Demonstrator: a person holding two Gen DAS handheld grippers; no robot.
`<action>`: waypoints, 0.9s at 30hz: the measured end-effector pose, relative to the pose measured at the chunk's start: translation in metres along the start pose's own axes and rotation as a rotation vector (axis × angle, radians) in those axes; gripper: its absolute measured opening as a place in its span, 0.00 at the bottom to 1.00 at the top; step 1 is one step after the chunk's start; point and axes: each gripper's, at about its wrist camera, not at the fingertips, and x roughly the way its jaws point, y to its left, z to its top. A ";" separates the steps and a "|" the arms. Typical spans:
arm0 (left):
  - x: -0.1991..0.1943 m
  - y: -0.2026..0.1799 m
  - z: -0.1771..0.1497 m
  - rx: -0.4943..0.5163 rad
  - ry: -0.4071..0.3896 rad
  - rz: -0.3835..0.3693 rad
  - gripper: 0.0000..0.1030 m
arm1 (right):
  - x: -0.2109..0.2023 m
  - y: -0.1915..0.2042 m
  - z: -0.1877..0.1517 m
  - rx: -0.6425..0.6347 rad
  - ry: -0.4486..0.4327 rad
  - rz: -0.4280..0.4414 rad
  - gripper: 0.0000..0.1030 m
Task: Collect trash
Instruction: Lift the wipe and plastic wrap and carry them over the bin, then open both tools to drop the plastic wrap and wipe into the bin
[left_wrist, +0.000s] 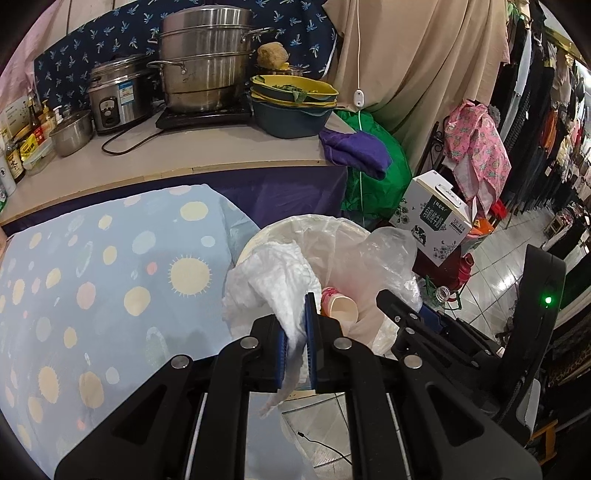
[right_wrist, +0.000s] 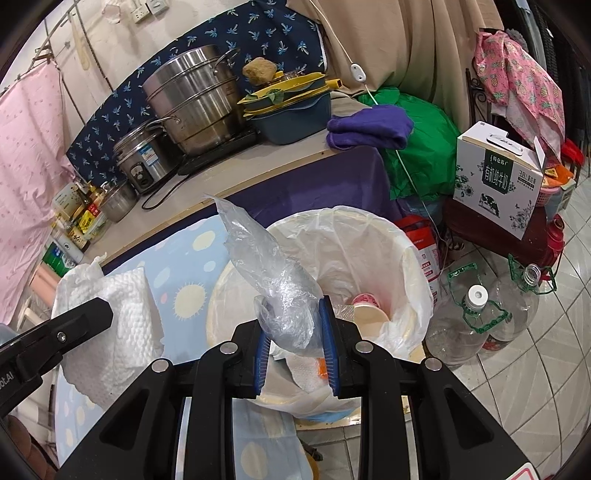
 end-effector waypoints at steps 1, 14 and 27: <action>0.001 -0.002 0.001 0.004 0.000 -0.001 0.08 | 0.001 -0.001 0.001 -0.001 0.001 -0.002 0.23; 0.022 -0.011 0.010 0.016 0.012 0.007 0.08 | 0.018 -0.002 0.011 -0.018 0.014 -0.016 0.23; 0.038 -0.012 0.019 0.000 -0.004 -0.005 0.14 | 0.031 0.004 0.020 -0.034 0.010 -0.042 0.34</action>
